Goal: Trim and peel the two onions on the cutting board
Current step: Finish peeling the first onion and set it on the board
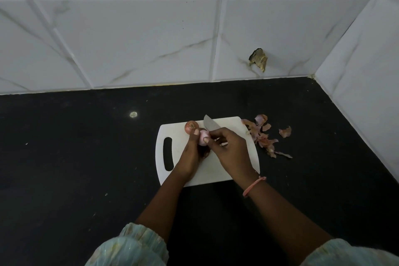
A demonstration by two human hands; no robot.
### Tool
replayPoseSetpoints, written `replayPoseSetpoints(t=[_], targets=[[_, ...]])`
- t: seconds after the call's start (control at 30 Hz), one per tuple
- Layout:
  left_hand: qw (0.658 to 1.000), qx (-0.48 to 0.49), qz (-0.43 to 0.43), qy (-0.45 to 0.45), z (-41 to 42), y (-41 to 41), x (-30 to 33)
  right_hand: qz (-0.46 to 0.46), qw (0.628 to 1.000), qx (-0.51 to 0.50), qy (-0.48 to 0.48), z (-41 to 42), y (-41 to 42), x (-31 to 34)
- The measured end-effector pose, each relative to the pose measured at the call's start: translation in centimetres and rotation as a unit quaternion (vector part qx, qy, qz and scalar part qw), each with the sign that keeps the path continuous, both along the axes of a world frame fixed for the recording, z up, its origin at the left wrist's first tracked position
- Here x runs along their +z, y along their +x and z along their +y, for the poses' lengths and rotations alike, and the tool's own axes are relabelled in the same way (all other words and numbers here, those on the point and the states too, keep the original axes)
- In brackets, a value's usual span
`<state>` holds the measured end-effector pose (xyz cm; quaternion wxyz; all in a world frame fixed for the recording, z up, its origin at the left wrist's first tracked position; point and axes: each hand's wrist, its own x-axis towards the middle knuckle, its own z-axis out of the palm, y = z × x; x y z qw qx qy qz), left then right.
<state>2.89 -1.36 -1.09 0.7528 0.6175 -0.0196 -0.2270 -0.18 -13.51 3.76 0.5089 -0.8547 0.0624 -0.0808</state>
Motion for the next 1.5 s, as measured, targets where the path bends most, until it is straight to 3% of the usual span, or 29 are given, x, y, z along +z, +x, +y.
replayPoseSetpoints(t=[0.43, 0.73, 0.93, 1.17, 1.3, 1.5], targets=[[0.998, 0.001, -0.058, 0.005, 0.3, 0.4, -0.3, -0.050, 0.999, -0.010, -0.010, -0.7, 0.4, -0.8], [0.998, -0.004, -0.057, 0.014, 0.4, 0.5, -0.9, -0.061, 0.978, 0.087, -0.182, -1.7, 1.3, -0.8], [0.999, -0.002, -0.043, -0.016, 0.4, 0.7, -1.1, 0.018, 0.999, 0.035, -0.012, -1.7, 1.5, -0.8], [0.997, 0.001, -0.048, -0.066, 0.5, 0.5, -0.5, 0.110, 0.977, -0.061, 0.172, -1.5, 1.7, -0.1], [0.995, 0.012, -0.030, -0.093, 0.5, 0.6, -0.2, 0.070, 0.984, -0.061, 0.152, -1.4, 1.5, 0.3], [0.998, 0.017, -0.050, -0.034, 0.1, 0.4, -0.5, -0.004, 0.998, -0.022, 0.054, -1.4, 1.0, 0.6]])
